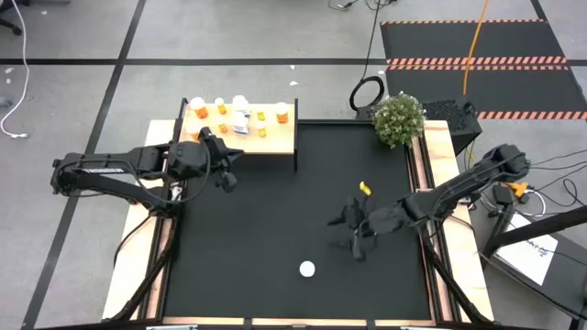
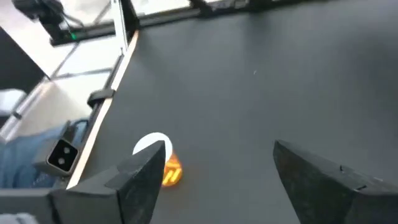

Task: Pick and place medicine bottles onto shelf by color
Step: Put the large orange pill bottle on the shelf aligned with the other large orange pill bottle

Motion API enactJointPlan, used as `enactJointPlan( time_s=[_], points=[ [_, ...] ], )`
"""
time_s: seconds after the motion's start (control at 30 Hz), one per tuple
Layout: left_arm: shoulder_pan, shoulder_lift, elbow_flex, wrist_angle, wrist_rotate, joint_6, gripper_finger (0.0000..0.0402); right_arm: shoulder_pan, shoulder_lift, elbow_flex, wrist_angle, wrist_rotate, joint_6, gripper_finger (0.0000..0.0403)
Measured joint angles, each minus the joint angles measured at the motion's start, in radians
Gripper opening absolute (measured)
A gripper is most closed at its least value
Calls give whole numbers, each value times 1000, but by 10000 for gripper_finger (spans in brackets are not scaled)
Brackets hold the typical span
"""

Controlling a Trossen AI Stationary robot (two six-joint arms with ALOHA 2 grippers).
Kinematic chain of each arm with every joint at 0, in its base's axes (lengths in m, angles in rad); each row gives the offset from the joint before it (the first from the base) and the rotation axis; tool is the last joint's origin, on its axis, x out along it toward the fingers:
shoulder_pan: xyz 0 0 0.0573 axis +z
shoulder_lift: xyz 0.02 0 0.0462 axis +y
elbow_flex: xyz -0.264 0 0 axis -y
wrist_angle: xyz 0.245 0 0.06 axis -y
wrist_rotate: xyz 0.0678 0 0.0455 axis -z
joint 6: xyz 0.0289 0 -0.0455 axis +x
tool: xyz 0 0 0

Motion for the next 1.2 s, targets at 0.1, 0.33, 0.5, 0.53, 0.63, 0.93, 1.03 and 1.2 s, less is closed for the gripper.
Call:
enactJointPlan(
  time_s=[0.1, 0.33, 0.5, 0.53, 0.63, 0.93, 1.03, 1.2],
  points=[
    [-11, 22, 0, 3, -1, -5, 26, 41, 114, 68, -2, 9, 32, 311],
    [-15, 83, -1, 2, 0, -7, 26, 79, 363, 332, -155, -20, 57, 338],
    [-15, 104, -1, 1, 0, -8, 26, 85, 508, 563, -416, -48, 63, 339],
    [-15, 105, -1, 0, 0, -8, 26, 84, 535, 607, -463, -59, 64, 339],
    [-20, 104, -1, 0, 1, -9, 26, 79, 602, 725, -608, -78, 65, 339],
    [-39, 104, -1, 2, 1, -10, 26, 35, 720, 866, -714, -236, 78, 340],
    [-39, 104, -1, 2, 1, -10, 26, 16, 747, 877, -738, -256, 91, 339],
    [-39, 104, -1, 2, 1, 5, 26, 3, 767, 881, -730, -268, 92, 339]
  ],
)
